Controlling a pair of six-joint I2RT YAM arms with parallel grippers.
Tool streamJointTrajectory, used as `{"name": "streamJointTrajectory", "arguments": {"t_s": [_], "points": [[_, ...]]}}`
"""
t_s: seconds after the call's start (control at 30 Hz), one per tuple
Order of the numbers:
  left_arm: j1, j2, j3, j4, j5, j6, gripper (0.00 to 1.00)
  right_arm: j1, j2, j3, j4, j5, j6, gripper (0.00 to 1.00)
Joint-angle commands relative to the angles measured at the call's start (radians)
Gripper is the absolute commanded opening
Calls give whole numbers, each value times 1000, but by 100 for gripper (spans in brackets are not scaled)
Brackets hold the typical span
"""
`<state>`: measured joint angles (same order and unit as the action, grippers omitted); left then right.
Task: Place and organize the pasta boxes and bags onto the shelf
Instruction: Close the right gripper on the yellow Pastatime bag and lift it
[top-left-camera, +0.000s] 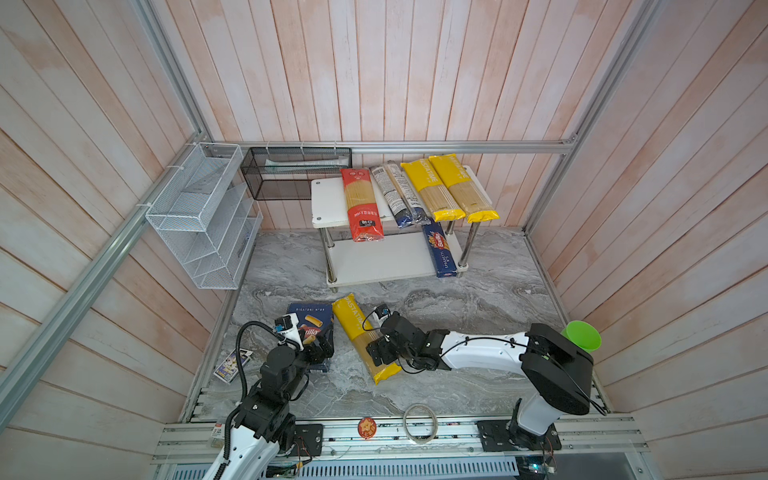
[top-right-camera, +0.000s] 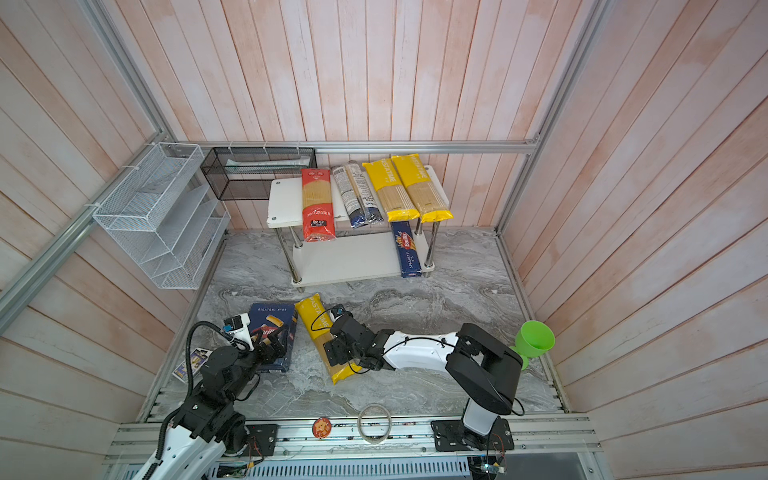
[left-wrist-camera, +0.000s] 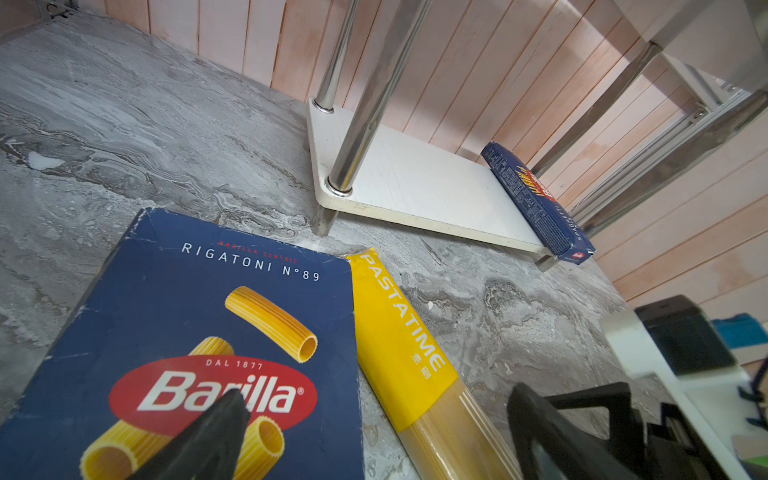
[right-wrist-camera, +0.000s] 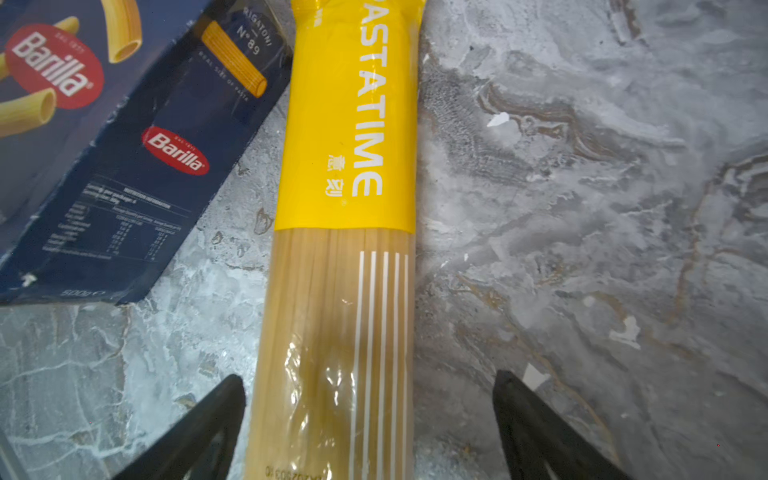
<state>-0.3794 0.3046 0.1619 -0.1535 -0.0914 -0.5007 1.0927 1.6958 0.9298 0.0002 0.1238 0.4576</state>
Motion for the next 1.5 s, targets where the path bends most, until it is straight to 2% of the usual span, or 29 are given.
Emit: {"name": "streamJointTrajectory", "arguments": {"t_s": [0.0,0.23,0.67,0.9,1.37,1.47], "points": [[6,-4,-14,8,5,11,100,11,39,47,12,-40,-60,96],[5,-4,-13,9,6,11,100,17,114,120,-25,-48,-105,98],[5,-4,-14,8,3,9,100,43,219,183,-28,-20,-85,98],[6,-5,-14,8,5,11,100,42,238,173,-52,63,-79,98],[7,-7,-13,9,9,11,99,32,280,105,28,17,-48,98],[5,-5,-14,11,5,11,100,33,280,95,25,33,-42,94]]}}
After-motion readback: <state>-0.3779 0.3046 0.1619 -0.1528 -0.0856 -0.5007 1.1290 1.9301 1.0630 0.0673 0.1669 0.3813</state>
